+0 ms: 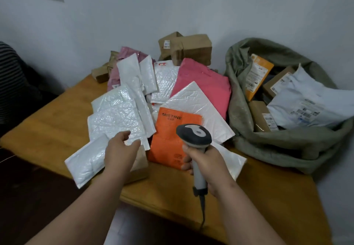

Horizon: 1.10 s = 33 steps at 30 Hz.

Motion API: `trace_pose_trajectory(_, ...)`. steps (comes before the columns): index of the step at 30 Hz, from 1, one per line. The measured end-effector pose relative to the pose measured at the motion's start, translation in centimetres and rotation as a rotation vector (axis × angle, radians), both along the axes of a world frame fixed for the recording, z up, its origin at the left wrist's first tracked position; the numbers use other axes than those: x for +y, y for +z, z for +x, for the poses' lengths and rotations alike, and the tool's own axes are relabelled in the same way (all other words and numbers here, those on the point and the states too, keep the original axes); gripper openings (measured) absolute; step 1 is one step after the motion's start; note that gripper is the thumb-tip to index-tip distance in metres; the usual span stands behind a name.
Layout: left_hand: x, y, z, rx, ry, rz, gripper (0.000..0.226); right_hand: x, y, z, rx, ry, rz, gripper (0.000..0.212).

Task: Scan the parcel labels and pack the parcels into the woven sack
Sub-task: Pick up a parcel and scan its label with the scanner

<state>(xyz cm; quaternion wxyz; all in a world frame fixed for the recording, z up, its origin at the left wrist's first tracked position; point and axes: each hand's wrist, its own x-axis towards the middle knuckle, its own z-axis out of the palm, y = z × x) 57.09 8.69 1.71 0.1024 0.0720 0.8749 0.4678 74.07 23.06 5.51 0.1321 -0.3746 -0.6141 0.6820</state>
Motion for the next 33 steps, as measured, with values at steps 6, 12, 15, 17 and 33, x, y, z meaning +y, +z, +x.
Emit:
trace_pose_trajectory(6,-6.0,-4.6,-2.6,-0.021,-0.310,-0.645,0.109,-5.3,-1.8,-3.4,-0.083,0.037,-0.040,0.023)
trace_pose_trajectory(12,-6.9,-7.7,-5.3,0.045,-0.568,-0.749,0.118,-8.6,-3.4,-5.6,-0.110,0.041,-0.051,0.015)
trace_pose_trajectory(15,-6.4,-8.1,-6.4,0.090,-0.616,-0.783,0.113,-9.3,-4.1,-5.8,-0.137,0.006,-0.043,0.015)
trace_pose_trajectory(17,-5.9,-7.9,-6.9,0.144,-0.636,-0.814,0.113,-9.4,-4.5,-5.5,-0.140,-0.029,-0.050,0.012)
trace_pose_trajectory(33,-4.2,-0.7,-2.4,-1.103,-0.210,0.566,0.056,-5.8,-1.3,-2.3,0.048,-0.202,-0.095,0.026)
